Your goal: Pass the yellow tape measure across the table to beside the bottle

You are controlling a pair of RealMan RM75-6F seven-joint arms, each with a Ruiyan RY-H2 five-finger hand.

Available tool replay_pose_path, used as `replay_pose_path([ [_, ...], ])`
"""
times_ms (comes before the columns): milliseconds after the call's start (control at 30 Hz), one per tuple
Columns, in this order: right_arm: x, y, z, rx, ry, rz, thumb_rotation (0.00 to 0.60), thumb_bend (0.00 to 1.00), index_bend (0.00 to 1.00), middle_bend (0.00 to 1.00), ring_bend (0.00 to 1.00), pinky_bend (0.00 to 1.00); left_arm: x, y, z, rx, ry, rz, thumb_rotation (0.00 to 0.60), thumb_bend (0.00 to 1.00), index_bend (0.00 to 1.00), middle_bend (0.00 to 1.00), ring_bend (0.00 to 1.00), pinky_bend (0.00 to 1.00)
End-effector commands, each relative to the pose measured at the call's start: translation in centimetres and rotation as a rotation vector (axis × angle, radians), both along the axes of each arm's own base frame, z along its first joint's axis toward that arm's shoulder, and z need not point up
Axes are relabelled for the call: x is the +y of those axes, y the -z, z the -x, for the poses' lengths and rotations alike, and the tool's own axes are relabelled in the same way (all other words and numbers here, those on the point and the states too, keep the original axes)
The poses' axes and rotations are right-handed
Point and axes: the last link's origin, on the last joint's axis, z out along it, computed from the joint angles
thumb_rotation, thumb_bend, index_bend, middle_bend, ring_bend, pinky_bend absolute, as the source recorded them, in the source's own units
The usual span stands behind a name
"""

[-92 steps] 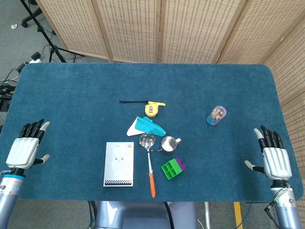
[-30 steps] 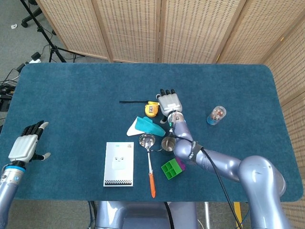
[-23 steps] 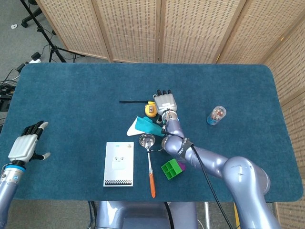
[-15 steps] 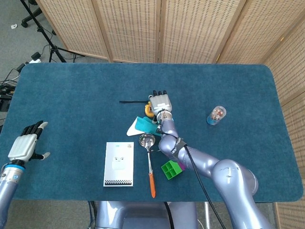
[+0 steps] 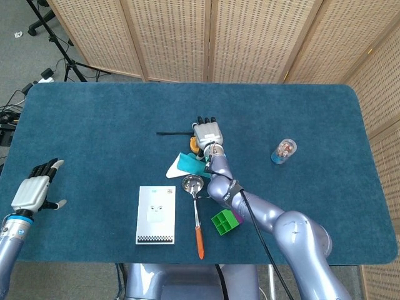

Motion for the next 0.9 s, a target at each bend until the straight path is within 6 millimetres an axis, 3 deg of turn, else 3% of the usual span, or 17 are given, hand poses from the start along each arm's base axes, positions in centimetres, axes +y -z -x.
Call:
replay_pose_path([
  [33,0.0,0.2,0.7,0.0,0.009,-0.004,0.6,0.13,0.18,0.0,0.0,0.0,0.0,0.1,0.0,0.001,-0.001,0.006,0.6,0.2,0.0,0.0,0.0,0.0],
  [900,-0.4,2.2,2.0,-0.039,0.015,-0.026,0.6,0.13,0.19,0.0,0.0,0.0,0.1,0.3,0.2,-0.005,-0.011,0.021,0.6,0.2,0.0,0.0,0.0,0.0],
])
